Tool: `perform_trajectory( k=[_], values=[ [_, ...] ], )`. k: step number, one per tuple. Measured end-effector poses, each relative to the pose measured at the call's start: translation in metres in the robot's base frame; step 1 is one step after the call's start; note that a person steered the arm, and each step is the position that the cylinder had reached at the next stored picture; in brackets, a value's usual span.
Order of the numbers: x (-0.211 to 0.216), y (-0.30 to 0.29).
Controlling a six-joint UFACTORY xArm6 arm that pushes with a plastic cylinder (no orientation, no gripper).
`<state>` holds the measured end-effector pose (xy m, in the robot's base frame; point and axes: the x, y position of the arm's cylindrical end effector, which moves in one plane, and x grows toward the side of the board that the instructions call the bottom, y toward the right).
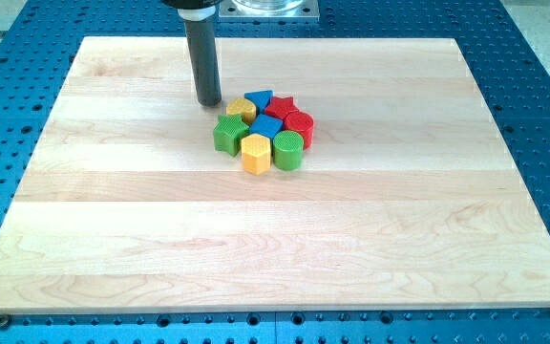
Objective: Move your arm to the right of the red circle
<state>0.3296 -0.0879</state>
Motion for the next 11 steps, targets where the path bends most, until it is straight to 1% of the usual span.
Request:
perform_trajectory(
  k=[1, 2, 4, 5, 6, 7, 8, 11],
  values=[
    [0.0, 0.0],
    [0.004, 0.013],
    [0.005, 0.006],
    [-0.022, 0.007],
    [-0.036, 0.115],
    [0.005, 0.186],
    [0.059, 0.173],
    [0.063, 0.164]
  ],
)
